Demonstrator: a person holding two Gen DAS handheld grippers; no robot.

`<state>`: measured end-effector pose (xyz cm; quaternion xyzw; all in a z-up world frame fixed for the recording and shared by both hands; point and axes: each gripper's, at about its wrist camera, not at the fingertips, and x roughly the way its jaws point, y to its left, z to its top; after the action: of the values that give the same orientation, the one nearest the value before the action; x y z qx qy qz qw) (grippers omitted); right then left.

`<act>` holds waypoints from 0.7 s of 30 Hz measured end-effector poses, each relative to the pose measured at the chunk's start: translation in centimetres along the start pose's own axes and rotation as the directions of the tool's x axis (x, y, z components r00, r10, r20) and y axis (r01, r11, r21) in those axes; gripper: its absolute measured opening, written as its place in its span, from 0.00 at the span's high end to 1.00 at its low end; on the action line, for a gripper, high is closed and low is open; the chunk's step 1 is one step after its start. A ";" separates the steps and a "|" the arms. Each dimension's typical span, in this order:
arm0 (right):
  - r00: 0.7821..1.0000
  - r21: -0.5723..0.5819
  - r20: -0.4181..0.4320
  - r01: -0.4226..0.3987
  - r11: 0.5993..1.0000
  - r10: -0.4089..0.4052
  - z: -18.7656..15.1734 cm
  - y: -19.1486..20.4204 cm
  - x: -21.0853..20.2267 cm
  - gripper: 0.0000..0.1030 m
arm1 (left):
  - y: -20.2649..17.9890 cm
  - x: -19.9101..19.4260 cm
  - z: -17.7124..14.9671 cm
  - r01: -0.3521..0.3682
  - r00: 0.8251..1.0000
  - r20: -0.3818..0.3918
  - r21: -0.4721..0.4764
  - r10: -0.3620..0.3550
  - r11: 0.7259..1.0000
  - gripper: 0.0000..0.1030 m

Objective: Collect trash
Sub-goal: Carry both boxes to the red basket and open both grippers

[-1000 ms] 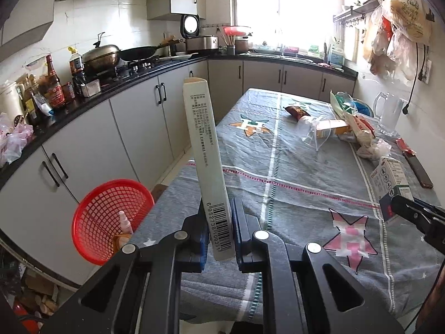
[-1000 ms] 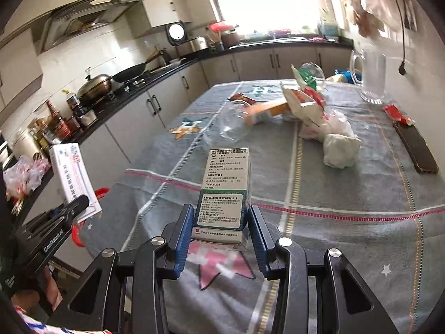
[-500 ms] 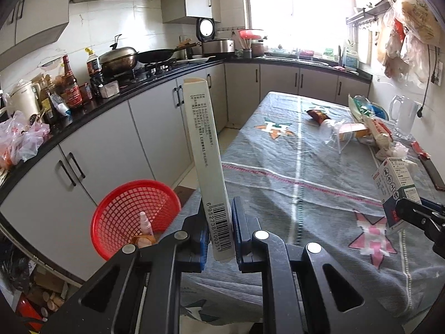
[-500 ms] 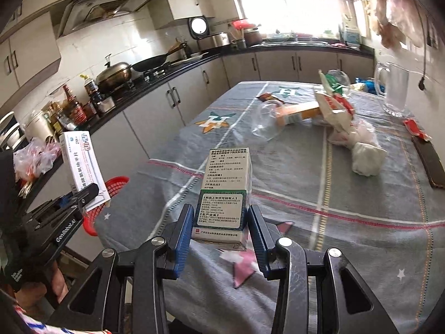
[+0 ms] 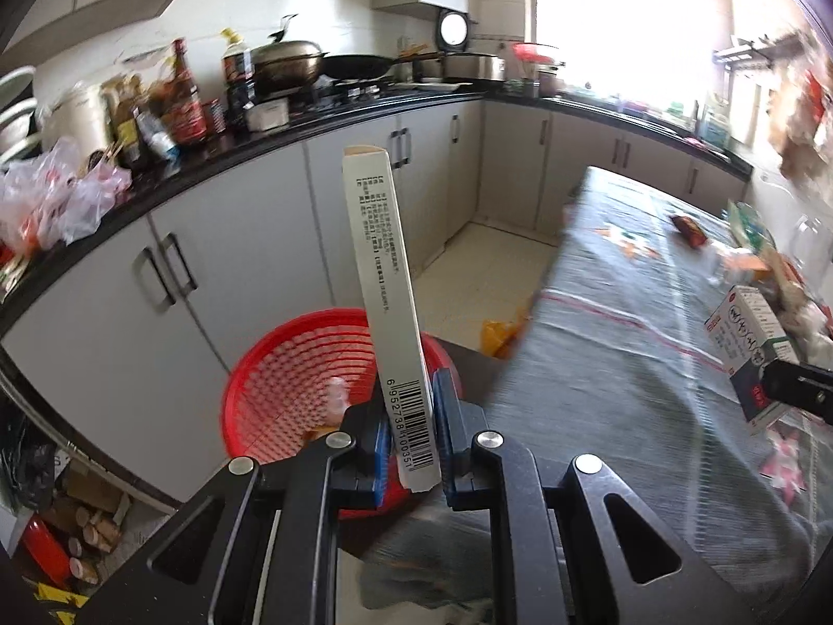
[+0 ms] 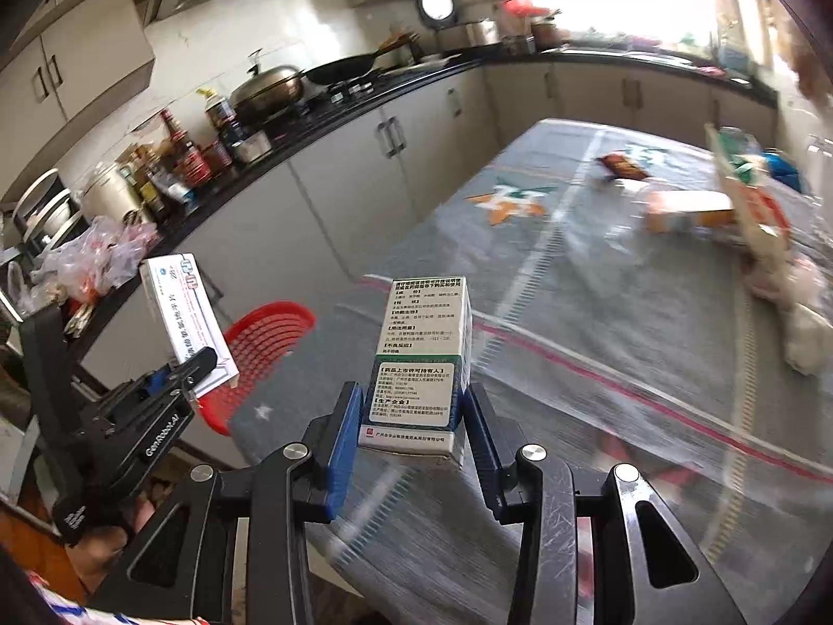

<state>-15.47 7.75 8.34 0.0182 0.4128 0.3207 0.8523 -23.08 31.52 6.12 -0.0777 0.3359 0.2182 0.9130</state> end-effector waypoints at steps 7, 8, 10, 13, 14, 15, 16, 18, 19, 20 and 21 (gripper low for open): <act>0.974 0.004 -0.091 -0.209 0.978 0.208 3.9 5.0 6.5 0.58 | 7.2 4.3 0.7 -0.001 0.999 -0.049 -0.105 -0.004 0.994 0.86; 0.966 0.005 -0.108 -0.234 0.972 0.233 4.4 5.8 7.7 0.58 | 7.7 4.8 0.7 0.006 0.998 -0.058 -0.117 -0.013 0.993 0.86; 0.959 -0.010 -0.130 -0.254 0.967 0.251 5.1 7.4 9.6 0.58 | 8.7 6.0 0.4 0.033 0.996 -0.079 -0.143 -0.045 0.989 0.86; 0.950 -0.033 -0.177 -0.268 0.963 0.258 5.8 9.7 13.1 0.58 | 9.2 7.2 0.0 0.059 0.992 -0.102 -0.153 -0.075 0.986 0.86; 0.946 -0.034 -0.195 -0.271 0.962 0.259 6.0 10.3 14.3 0.58 | 9.3 7.6 -0.1 0.063 0.991 -0.107 -0.151 -0.080 0.986 0.86; 0.943 -0.039 -0.215 -0.267 0.963 0.252 6.2 11.0 15.7 0.58 | 9.4 7.8 -0.2 0.067 0.990 -0.110 -0.152 -0.084 0.986 0.86; 0.943 -0.045 -0.226 -0.261 0.964 0.245 6.2 11.4 16.6 0.58 | 9.6 8.1 -0.2 0.071 0.990 -0.112 -0.155 -0.089 0.985 0.86; 0.938 -0.049 -0.251 -0.260 0.964 0.240 6.1 12.1 18.4 0.57 | 9.9 8.4 -0.4 0.073 0.989 -0.112 -0.169 -0.092 0.983 0.84; 0.933 -0.041 -0.262 -0.264 0.964 0.245 6.1 12.2 19.0 0.56 | 9.9 8.4 -0.4 0.069 0.990 -0.113 -0.173 -0.089 0.983 0.82; 0.931 -0.033 -0.267 -0.266 0.963 0.248 6.1 12.2 19.4 0.56 | 10.1 8.5 -0.4 0.063 0.990 -0.112 -0.175 -0.084 0.982 0.74; 0.928 -0.022 -0.270 -0.272 0.962 0.256 6.1 12.2 19.8 0.56 | 10.3 8.4 -0.5 0.056 0.991 -0.109 -0.179 -0.077 0.982 0.61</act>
<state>-8.59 29.98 2.28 0.0056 0.5070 0.4439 0.7388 -22.26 43.48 0.36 -0.1815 0.3647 0.2114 0.8884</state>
